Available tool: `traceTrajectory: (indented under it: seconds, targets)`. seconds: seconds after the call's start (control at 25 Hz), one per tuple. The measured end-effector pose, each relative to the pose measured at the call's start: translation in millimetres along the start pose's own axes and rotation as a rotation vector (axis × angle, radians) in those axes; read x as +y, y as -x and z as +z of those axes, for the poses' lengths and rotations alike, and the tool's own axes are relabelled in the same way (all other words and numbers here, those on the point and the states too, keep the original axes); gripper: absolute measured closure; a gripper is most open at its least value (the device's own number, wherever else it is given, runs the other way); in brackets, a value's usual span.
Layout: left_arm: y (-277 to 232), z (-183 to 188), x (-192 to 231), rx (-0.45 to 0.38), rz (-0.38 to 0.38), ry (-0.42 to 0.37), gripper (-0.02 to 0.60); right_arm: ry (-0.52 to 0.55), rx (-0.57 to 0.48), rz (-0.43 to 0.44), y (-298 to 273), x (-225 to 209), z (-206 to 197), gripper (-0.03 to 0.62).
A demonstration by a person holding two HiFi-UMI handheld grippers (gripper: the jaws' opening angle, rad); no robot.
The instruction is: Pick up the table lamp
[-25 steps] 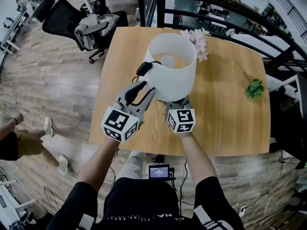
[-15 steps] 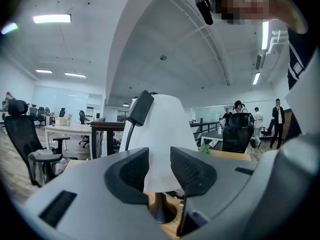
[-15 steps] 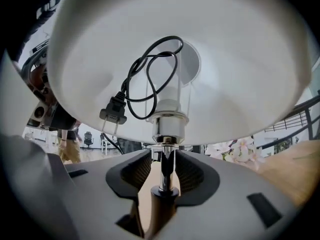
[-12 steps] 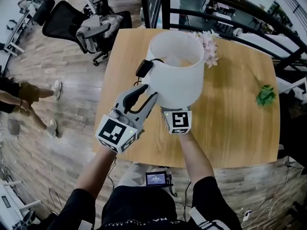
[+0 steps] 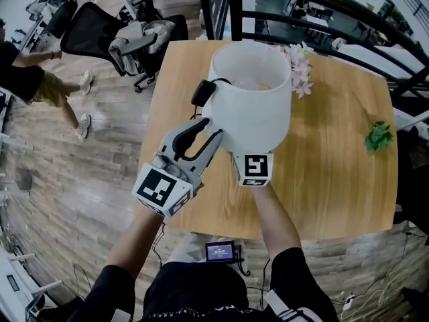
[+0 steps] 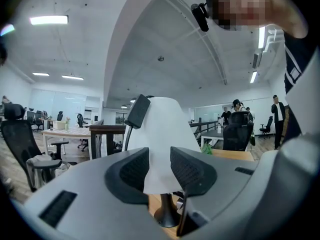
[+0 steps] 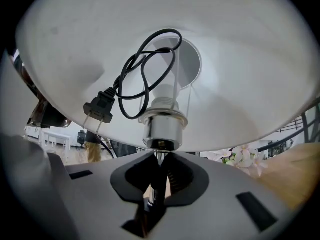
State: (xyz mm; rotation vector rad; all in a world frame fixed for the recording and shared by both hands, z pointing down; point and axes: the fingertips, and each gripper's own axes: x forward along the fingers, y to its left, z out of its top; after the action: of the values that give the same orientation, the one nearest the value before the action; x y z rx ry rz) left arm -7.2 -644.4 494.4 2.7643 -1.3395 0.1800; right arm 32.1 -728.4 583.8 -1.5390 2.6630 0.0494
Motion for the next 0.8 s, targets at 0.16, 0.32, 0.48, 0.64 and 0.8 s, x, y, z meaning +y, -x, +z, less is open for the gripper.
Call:
traceTrajectory:
  seconds: [0.16, 0.32, 0.48, 0.64, 0.8]
  targets:
    - [2, 3, 0, -0.002, -0.003, -0.006, 0.437, -0.007, 0.029, 0.001, 2, 0, -1, 0.530]
    - [5, 13, -3, -0.013, -0.009, -0.004, 0.437, -0.005, 0.062, 0.007, 8, 1, 8, 0.531]
    - [13, 31, -10, -0.020, -0.027, -0.014, 0.437, -0.015, 0.103, 0.012, 19, 2, 23, 0.531]
    - [26, 49, -20, -0.020, -0.038, -0.040, 0.437, -0.048, 0.141, 0.015, 34, 6, 43, 0.530]
    - [39, 61, -26, -0.030, -0.041, -0.047, 0.439, -0.072, 0.167, 0.011, 46, 4, 65, 0.530]
